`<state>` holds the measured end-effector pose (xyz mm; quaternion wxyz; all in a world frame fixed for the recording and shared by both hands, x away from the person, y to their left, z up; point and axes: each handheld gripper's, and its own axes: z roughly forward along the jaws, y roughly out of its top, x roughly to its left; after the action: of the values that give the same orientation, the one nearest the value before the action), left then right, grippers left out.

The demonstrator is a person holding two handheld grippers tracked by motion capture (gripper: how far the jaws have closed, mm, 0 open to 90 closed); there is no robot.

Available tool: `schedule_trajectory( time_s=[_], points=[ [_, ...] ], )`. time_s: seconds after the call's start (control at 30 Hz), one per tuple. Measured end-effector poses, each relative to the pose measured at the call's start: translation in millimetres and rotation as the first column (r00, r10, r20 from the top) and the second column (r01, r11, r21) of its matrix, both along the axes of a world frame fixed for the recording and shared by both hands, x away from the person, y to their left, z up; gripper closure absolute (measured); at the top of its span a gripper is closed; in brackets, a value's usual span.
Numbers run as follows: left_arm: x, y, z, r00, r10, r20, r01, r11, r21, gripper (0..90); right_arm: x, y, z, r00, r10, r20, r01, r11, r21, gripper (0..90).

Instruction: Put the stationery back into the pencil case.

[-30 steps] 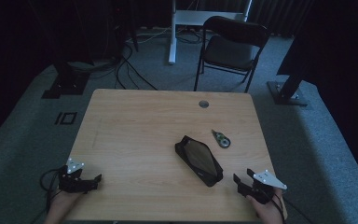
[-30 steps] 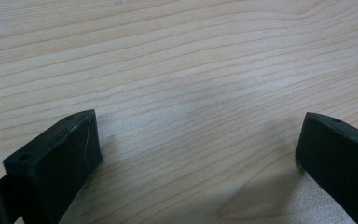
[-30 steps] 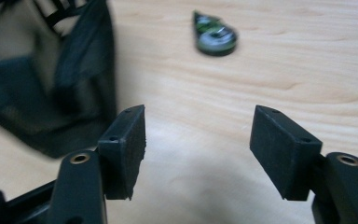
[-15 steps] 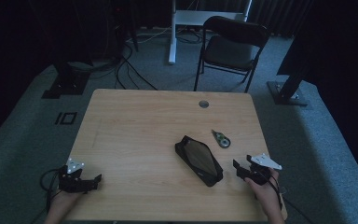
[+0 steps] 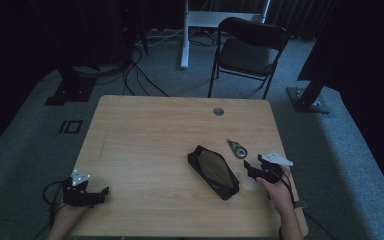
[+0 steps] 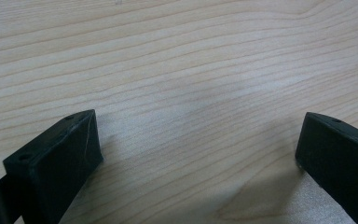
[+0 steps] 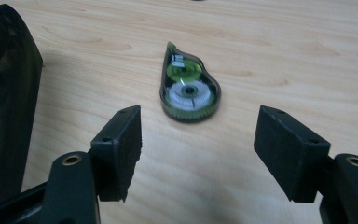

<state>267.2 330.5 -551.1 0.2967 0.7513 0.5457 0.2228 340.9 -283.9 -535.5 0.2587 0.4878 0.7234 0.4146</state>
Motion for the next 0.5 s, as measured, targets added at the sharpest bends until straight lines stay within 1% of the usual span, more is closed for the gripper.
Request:
schedule_trajectory(
  time_s=[0.07, 0.17, 0.2, 0.27, 0.43, 0.5],
  points=[
    [0.0, 0.0, 0.0, 1.0000, 0.000, 0.000, 0.000, 1.0000, 0.000, 0.0, 5.5, 1.5, 0.1, 0.9997, 0.022, -0.003, -0.022, 0.9997, -0.003, 30.3],
    [0.0, 0.0, 0.0, 1.0000, 0.000, 0.000, 0.000, 1.0000, 0.000, 0.0, 8.2, 2.3, 0.1, 0.9997, 0.026, 0.000, -0.026, 0.9997, 0.000, 30.3],
    [0.0, 0.0, 0.0, 1.0000, 0.000, 0.000, 0.000, 1.0000, 0.000, 0.0, 11.0, 2.9, 0.0, 0.9994, 0.034, 0.003, -0.034, 0.9994, -0.009, 30.3],
    [0.0, 0.0, 0.0, 1.0000, 0.000, 0.000, 0.000, 1.0000, 0.001, 0.0, 20.5, 6.3, -1.2, 0.9984, 0.056, -0.008, -0.056, 0.9983, -0.017, 29.7],
    [0.0, 0.0, 0.0, 1.0000, 0.000, 0.000, 0.000, 1.0000, 0.000, 0.0, 33.1, 8.2, -1.8, 0.9979, 0.063, -0.014, -0.064, 0.9973, -0.035, 28.3],
    [0.0, 0.0, 0.0, 1.0000, 0.000, 0.000, 0.000, 1.0000, 0.000, 0.0, 38.3, 9.5, -1.6, 0.9970, 0.074, -0.023, -0.074, 0.9970, -0.023, 26.9]
  ],
)
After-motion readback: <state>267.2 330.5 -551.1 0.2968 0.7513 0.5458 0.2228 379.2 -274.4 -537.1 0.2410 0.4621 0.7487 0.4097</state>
